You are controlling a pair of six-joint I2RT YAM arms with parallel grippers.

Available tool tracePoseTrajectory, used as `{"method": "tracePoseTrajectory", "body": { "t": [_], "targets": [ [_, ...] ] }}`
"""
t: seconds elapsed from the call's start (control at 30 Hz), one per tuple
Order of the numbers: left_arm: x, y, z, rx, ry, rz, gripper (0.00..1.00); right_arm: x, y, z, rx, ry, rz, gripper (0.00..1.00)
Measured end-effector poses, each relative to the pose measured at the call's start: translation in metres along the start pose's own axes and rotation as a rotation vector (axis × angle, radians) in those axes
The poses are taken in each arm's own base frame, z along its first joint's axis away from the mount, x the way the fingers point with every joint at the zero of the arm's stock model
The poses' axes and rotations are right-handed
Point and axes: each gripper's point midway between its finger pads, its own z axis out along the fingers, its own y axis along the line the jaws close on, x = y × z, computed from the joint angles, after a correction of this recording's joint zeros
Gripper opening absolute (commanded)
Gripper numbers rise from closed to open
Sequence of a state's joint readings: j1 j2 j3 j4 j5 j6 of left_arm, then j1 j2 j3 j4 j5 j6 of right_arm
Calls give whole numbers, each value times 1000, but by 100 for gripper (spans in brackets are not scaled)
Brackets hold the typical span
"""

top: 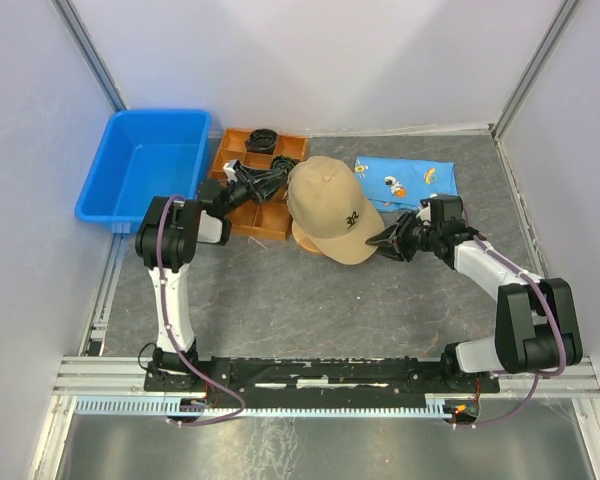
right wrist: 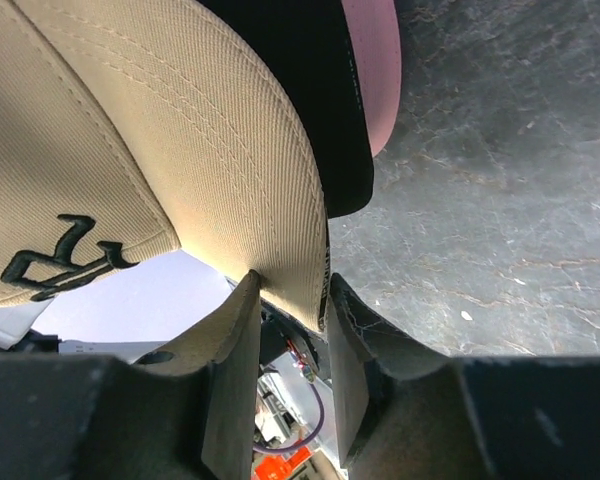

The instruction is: Stack the hats

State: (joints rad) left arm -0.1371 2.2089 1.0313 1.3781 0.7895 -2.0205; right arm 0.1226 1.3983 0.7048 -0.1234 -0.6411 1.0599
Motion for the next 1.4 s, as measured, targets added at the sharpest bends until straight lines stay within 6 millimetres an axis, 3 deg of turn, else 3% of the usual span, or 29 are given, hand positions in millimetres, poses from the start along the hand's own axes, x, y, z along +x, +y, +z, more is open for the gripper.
{"method": "tracePoseTrajectory", "body": {
  "t": [0.23,0.47,0.63,0.97,1.4],
  "targets": [
    [-14,9,4,-102,-56,82,39,2,-18,-5,85,-13,33,48],
    [-43,-2,1,-140,-168,150,39,3,-30,-8,145,-10,40,63],
    [-53,-12,9,-172,-199,179,39,-3,-30,-13,192,-32,12,70],
    [-49,-66,24,-143,-214,268,40,-11,-46,-24,323,-73,-35,75],
    [-41,-59,14,-71,-208,229,40,-13,-50,-29,368,-81,-53,75]
  ]
}}
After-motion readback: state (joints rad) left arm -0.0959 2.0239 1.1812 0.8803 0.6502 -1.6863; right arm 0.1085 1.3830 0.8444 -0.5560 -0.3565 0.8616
